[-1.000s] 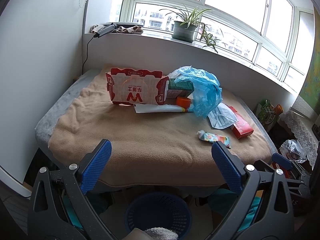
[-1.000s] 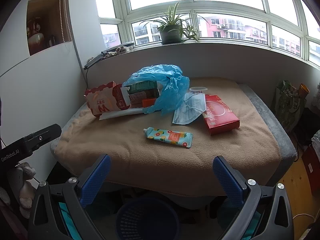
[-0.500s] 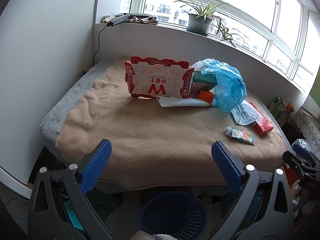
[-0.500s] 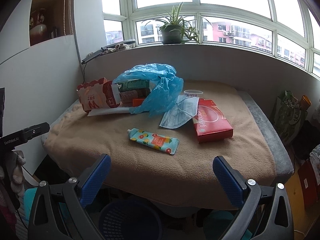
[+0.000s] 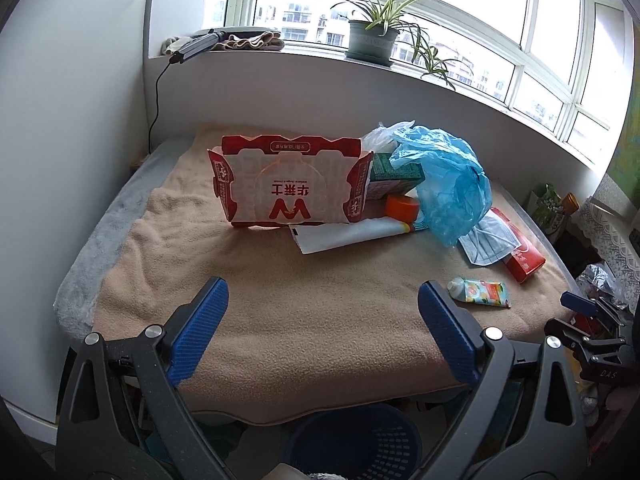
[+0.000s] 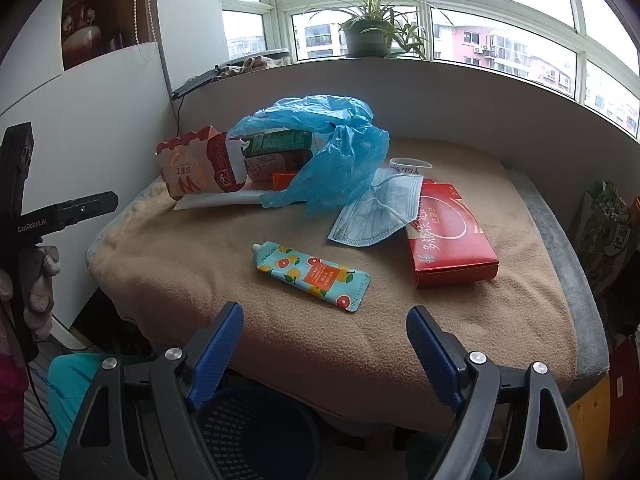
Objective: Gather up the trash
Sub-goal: 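Grasp the red-and-white carton with the left tool while the right tool grasps the patterned pouch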
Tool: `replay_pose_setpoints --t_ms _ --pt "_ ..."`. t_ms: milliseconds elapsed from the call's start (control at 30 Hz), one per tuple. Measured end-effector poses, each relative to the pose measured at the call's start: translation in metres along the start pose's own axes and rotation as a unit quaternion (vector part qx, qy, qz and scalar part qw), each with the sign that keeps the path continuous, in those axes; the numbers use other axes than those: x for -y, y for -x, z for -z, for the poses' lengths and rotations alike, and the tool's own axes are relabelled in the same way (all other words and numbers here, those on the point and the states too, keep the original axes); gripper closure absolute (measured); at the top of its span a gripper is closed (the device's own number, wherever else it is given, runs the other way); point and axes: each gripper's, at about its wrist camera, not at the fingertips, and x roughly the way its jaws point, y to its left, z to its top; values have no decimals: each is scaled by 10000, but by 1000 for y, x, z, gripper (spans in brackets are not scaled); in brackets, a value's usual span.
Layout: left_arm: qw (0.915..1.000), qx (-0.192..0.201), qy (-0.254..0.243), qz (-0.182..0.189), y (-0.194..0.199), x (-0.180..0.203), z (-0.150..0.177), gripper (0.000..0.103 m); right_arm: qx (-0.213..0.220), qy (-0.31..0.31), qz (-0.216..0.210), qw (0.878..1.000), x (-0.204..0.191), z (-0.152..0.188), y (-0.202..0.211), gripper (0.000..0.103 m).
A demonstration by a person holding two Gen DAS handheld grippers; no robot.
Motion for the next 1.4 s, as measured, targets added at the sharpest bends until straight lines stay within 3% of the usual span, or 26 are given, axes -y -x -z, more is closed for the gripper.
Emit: replay_pose_setpoints --t_ms 133,267,400,633,800,967,1267,1400 --pt "9994 126 -332 -22 -4 -1 -28 7 -54 51 -159 9998 1 -6 -6 24" --pt "9981 224 -566 96 -14 -9 -76 8 -74 64 -146 9998 1 -11 -11 24" --pt "9926 -51 -1209 -65 -44 -3 -116 21 -157 59 -156 9997 0 -13 -20 24" --pt "9642 -640 -2556 -290 -95 23 -131 21 -290 143 -135 9994 2 -12 -33 24" --pt "9420 -1054 -3161 -410 -120 31 -123 21 -348 313 -105 9988 3 -17 -43 24" --pt "9290 -1468 -3363 -473 -146 23 -110 21 -322 452 -45 9985 2 -28 -55 24" --pt "9437 -1528 -2925 -251 -152 2 -108 25 -649 903 -456 9928 -4 -36 -84 23" --pt "9484 -1506 -2779 -240 -145 -6 -108 31 -772 1072 -579 9895 -8 -33 -92 17"
